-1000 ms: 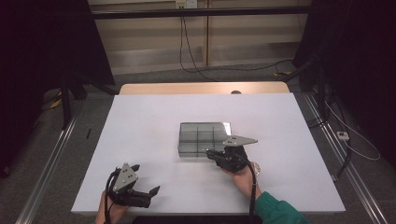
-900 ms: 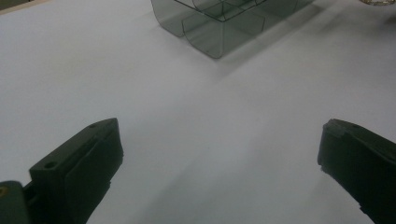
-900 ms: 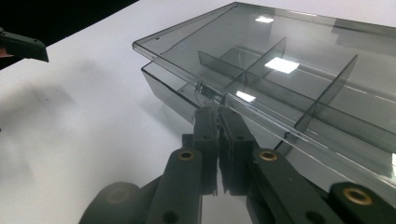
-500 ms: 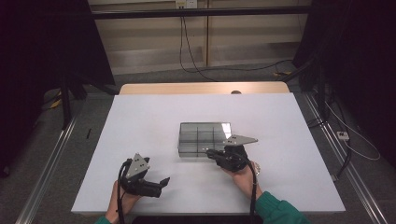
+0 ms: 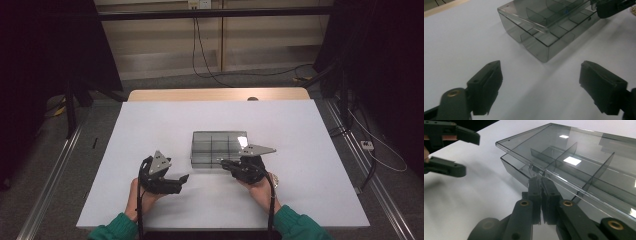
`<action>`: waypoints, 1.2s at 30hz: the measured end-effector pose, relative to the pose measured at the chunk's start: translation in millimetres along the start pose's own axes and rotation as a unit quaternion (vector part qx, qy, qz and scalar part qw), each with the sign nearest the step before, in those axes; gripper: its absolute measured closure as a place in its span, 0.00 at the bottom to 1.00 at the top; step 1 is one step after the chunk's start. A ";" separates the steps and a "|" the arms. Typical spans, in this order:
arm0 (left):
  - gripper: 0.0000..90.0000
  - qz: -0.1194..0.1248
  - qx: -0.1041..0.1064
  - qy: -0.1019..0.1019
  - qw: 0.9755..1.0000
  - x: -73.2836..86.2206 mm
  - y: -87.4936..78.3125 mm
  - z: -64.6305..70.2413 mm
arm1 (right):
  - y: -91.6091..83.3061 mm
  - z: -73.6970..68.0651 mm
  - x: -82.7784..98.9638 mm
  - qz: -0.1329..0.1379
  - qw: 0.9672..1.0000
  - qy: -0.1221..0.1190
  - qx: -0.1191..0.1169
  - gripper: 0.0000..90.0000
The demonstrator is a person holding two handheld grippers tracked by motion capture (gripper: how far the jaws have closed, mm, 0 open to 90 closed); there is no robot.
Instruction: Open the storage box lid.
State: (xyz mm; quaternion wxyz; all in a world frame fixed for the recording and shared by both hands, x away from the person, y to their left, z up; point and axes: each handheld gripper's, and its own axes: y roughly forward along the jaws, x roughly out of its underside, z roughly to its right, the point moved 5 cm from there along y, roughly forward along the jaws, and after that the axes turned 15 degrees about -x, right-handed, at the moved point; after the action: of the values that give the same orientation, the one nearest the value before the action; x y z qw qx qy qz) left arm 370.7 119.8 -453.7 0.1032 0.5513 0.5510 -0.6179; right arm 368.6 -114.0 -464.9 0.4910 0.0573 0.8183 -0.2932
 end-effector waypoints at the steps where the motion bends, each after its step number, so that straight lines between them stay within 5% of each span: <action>1: 0.24 -0.001 -0.002 0.002 1.000 -2.6 1.9 -0.4 | -0.1 0.0 -0.1 0.000 1.000 0.000 0.000 0.96; 4: 0.36 -0.007 -0.017 0.014 1.000 -8.3 8.8 -0.5 | -0.1 -0.2 -0.3 0.000 1.000 -0.001 0.000 0.96; 11: 0.48 -0.002 -0.015 0.014 1.000 -23.1 18.6 5.8 | -0.4 0.1 -0.5 0.000 1.000 0.000 -0.002 0.96; 18: 0.62 0.005 -0.003 -0.004 1.000 -24.6 26.9 10.3 | -0.8 0.0 -1.0 0.003 1.000 0.001 -0.002 0.96; 26: 0.68 0.010 0.000 0.000 1.000 -25.8 26.7 11.3 | -1.2 0.1 -1.4 0.004 1.000 0.000 -0.003 0.96; 36: 0.74 0.046 -0.006 -0.005 0.999 -27.2 24.1 10.9 | -4.3 -1.3 -3.3 0.005 1.000 -0.007 0.005 0.96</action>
State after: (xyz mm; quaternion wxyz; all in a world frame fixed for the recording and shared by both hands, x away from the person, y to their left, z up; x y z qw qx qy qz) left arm 392.3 89.1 -448.1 0.1375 0.5720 0.5282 -0.6124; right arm 367.7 -116.2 -459.9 0.4979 0.0617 0.8133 -0.2947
